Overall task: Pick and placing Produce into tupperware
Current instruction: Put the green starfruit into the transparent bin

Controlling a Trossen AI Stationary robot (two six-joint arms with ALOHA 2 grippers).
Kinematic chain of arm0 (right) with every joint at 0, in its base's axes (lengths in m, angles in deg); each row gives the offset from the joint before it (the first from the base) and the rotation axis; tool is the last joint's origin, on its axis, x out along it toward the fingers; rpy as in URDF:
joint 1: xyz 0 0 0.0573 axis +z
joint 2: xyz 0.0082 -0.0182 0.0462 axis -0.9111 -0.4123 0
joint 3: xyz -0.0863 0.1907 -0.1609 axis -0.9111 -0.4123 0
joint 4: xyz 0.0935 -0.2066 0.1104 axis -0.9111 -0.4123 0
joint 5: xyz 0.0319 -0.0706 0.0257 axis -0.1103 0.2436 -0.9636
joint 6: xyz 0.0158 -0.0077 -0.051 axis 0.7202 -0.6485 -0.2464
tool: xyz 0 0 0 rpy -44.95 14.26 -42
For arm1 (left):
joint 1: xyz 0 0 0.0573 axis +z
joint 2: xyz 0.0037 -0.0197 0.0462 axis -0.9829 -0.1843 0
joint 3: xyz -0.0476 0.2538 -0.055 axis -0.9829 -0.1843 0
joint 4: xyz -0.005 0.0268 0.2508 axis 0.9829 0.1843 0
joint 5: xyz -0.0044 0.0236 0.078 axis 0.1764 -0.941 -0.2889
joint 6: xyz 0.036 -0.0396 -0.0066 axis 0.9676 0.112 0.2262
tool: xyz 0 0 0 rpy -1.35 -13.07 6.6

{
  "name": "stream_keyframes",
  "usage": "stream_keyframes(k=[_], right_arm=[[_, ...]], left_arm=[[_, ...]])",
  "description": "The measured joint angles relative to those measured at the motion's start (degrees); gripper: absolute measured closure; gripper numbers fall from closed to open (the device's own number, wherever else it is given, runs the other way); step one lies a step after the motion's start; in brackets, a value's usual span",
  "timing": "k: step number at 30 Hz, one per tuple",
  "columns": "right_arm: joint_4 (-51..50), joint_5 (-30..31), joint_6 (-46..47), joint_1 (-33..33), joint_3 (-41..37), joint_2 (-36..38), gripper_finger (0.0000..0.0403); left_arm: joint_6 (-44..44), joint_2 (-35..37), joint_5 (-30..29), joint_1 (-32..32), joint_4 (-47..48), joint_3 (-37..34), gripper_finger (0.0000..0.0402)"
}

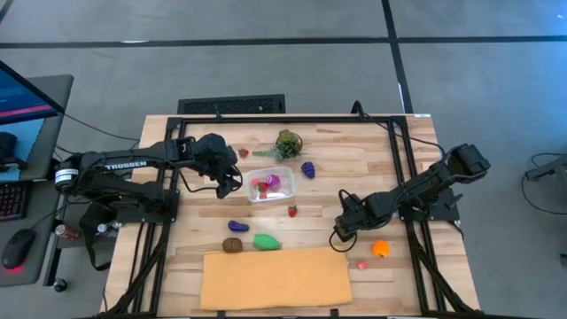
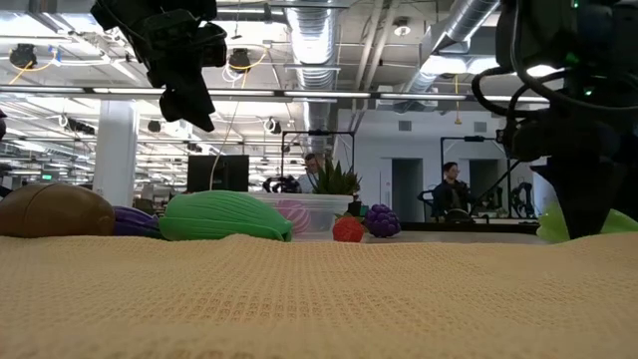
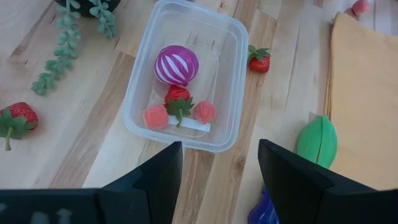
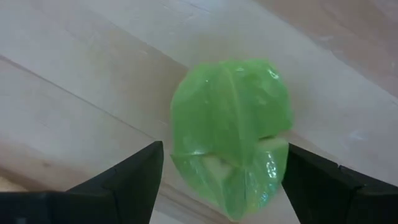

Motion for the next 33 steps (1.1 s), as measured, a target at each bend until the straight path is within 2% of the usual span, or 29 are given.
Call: stream_keyframes(k=[7, 18, 27, 33], right_arm=[[-0.1, -0.5, 0.0, 0.0, 0.0, 0.0, 0.0139], [-0.1, -0.7, 0.0, 0.0, 0.0, 0.1, 0.0211], [-0.1, -0.7, 0.0, 0.0, 0.0, 0.1, 0.0200], [-0.1, -0.7, 0.0, 0.0, 0.0, 0.1, 0.0217]], left_arm=[[0.0, 0.0, 0.0, 0.0, -0.1, 0.0, 0.0201], [0.3, 0.0, 0.0, 0.0, -0.1, 0.0, 0.0201], [0.3, 0.0, 0.0, 0.0, -0.1, 0.0, 0.0201], [0.3, 0.0, 0.0, 0.0, -0.2, 0.0, 0.0201]])
